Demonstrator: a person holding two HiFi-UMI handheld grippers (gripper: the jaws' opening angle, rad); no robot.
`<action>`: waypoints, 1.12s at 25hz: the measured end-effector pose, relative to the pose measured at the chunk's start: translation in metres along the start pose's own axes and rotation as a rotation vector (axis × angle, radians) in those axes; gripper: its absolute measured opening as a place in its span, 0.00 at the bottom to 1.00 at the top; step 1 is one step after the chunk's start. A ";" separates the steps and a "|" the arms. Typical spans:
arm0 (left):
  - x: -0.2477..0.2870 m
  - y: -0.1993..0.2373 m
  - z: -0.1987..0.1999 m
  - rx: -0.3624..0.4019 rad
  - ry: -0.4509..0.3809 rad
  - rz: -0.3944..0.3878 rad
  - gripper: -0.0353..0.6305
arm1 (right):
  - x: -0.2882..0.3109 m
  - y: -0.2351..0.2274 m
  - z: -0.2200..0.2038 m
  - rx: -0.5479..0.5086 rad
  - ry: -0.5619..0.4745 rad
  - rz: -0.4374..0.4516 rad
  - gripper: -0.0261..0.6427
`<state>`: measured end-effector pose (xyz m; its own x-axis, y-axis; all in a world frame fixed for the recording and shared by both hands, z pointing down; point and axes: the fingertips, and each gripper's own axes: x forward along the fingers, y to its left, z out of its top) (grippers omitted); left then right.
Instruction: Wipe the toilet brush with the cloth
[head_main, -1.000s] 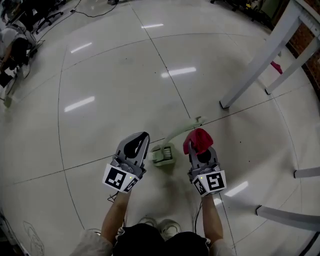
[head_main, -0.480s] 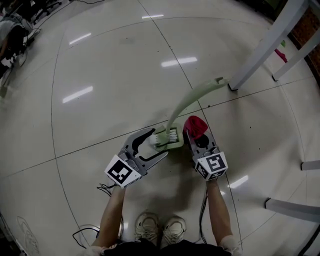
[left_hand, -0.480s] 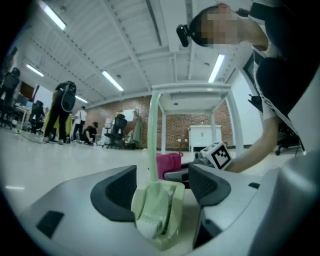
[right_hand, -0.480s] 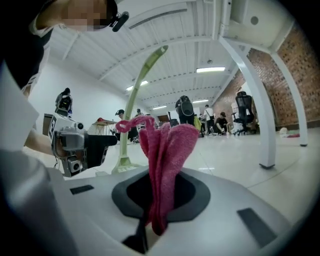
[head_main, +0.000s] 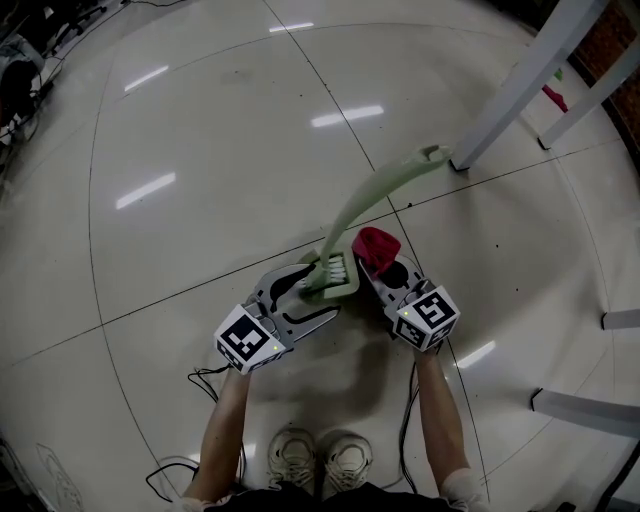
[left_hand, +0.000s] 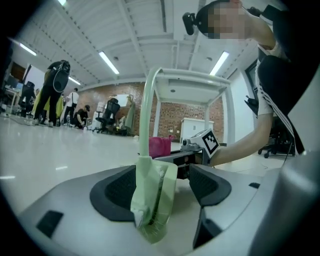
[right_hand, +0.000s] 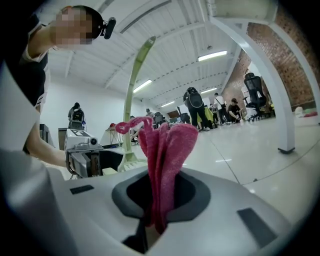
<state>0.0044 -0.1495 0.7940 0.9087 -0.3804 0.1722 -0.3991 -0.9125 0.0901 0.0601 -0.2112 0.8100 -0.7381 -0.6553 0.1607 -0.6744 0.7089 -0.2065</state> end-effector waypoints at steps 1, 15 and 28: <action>0.000 -0.001 0.000 -0.008 0.000 -0.003 0.52 | -0.002 0.001 -0.001 0.001 0.004 -0.001 0.08; 0.000 -0.003 -0.005 -0.015 -0.003 0.003 0.52 | -0.045 0.042 -0.019 0.014 -0.036 -0.062 0.08; -0.022 0.027 0.010 -0.056 -0.092 -0.012 0.55 | -0.052 0.059 -0.028 -0.002 0.002 -0.057 0.08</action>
<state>-0.0248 -0.1672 0.7834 0.9196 -0.3844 0.0806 -0.3924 -0.9080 0.1469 0.0578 -0.1279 0.8164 -0.6983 -0.6944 0.1740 -0.7156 0.6707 -0.1951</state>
